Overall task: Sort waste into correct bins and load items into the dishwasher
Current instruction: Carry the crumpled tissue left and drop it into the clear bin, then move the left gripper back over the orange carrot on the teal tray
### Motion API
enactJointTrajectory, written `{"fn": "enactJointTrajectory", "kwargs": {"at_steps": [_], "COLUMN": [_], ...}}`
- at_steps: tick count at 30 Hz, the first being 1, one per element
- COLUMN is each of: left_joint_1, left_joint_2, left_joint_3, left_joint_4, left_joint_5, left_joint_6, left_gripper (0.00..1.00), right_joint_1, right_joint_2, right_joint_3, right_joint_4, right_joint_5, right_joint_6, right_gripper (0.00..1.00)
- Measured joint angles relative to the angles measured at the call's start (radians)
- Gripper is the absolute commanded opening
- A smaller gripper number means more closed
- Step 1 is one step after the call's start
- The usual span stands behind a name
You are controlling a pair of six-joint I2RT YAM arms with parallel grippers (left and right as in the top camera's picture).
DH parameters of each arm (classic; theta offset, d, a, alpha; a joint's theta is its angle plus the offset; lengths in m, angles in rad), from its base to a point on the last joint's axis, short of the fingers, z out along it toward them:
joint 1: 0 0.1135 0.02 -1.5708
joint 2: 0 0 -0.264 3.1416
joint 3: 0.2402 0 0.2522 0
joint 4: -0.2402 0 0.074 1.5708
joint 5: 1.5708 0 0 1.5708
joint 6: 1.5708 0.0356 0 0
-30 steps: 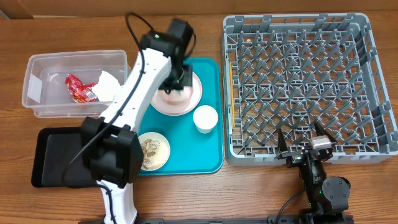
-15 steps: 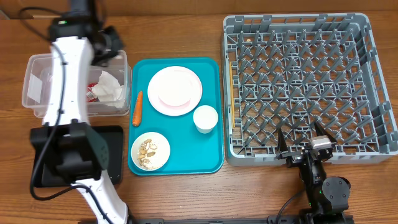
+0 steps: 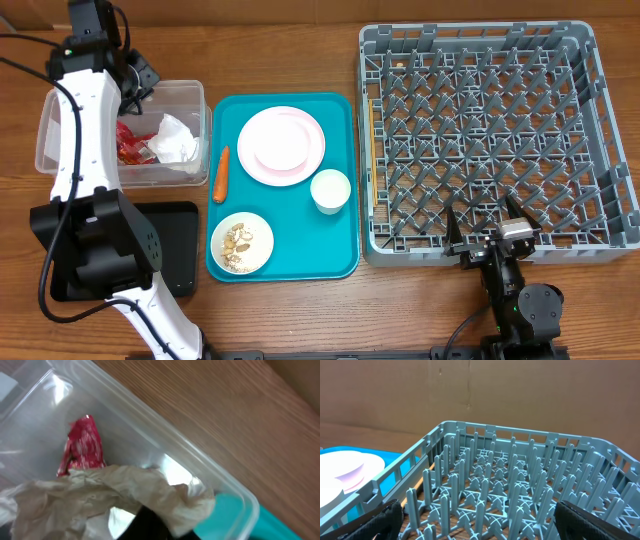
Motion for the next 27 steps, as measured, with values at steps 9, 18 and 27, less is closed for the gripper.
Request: {"fn": "enactJointTrajectory", "kwargs": {"at_steps": [9, 18, 27], "left_joint_1": [0.0, 0.035, 0.061], "left_joint_2": [0.0, 0.0, 0.0], "left_joint_3": [-0.127, -0.197, -0.294], "left_joint_4": [0.119, 0.166, 0.235], "left_joint_5": [-0.07, -0.102, -0.124], "left_joint_6": [-0.013, -0.114, -0.209], "left_gripper": [0.13, 0.1, 0.53], "right_joint_1": [0.0, 0.0, 0.0], "right_joint_2": [0.0, 0.0, 0.0], "right_joint_3": [0.0, 0.0, 0.0], "right_joint_4": [0.001, 0.001, 0.0], "right_joint_5": [0.0, 0.0, 0.0], "right_joint_6": [0.0, 0.0, -0.001], "right_gripper": [1.0, 1.0, 1.0]}}
